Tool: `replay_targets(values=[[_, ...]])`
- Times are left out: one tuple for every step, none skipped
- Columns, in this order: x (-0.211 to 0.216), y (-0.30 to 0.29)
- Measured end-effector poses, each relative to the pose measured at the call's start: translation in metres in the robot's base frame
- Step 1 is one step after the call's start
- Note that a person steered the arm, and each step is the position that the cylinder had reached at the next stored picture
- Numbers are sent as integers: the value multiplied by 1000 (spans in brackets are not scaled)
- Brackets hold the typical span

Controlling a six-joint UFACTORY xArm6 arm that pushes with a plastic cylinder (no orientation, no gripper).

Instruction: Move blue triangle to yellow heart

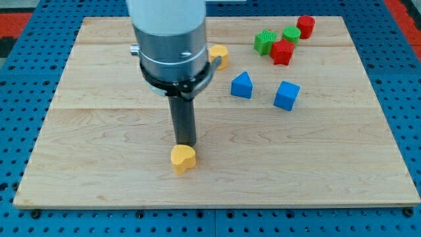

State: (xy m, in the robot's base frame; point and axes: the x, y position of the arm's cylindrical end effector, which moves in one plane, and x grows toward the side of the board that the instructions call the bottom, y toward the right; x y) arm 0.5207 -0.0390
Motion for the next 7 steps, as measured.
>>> replay_targets(values=[[-45, 9], [-93, 99], [-108, 130], [-122, 149], [-146, 135], [-138, 79], [-109, 22]])
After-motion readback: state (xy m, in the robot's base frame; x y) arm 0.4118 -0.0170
